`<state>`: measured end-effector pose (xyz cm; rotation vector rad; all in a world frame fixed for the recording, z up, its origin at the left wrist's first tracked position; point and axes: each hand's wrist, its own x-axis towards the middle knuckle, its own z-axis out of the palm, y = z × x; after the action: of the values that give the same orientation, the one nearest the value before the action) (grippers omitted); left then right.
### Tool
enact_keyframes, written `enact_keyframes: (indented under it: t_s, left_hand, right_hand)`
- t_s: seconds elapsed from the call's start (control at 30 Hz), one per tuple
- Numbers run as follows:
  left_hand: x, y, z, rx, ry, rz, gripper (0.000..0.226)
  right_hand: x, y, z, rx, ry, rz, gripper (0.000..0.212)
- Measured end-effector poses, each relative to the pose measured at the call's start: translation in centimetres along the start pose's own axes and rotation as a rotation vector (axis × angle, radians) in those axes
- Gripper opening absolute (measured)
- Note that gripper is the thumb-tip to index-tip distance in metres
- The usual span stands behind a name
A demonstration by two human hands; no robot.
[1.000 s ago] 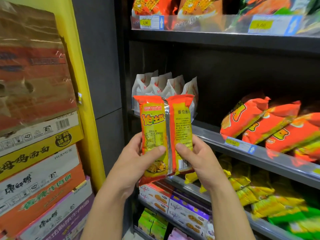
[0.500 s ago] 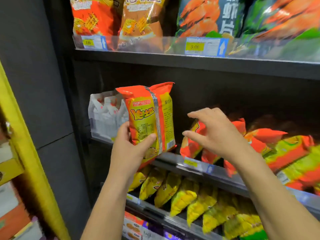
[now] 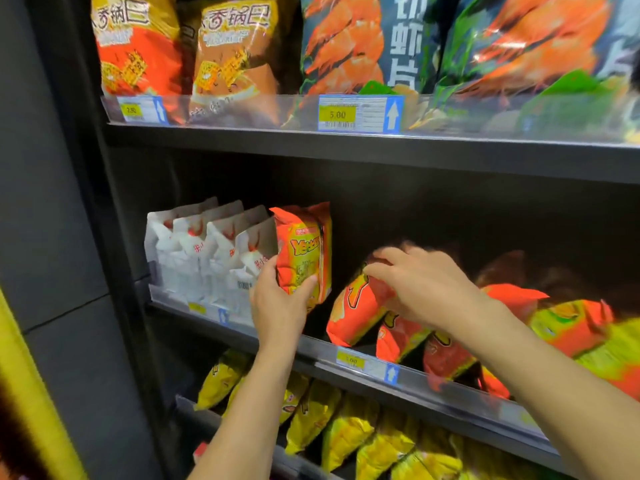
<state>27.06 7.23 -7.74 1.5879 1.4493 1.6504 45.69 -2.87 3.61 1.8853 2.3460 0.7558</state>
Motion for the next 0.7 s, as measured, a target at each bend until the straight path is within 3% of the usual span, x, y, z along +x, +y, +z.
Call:
enact_keyframes:
  t_s: [0.23,0.47,0.7]
  left_hand:
    - [0.8,0.3,1.1,0.105,0.079,-0.049,0.065]
    - [-0.1,-1.1,0.6,0.367,0.040,-0.009,0.068]
    - [0.8,-1.3,-0.5,0.397,0.043,-0.028,0.080]
  right_hand:
    - [0.3,0.4,0.8,0.001,0.050,-0.019,0.053]
    - [0.1,0.5,1.2,-0.013,0.078,-0.031,0.049]
    - [0.1,0.5,1.4,-0.006,0.120,-0.044,0.048]
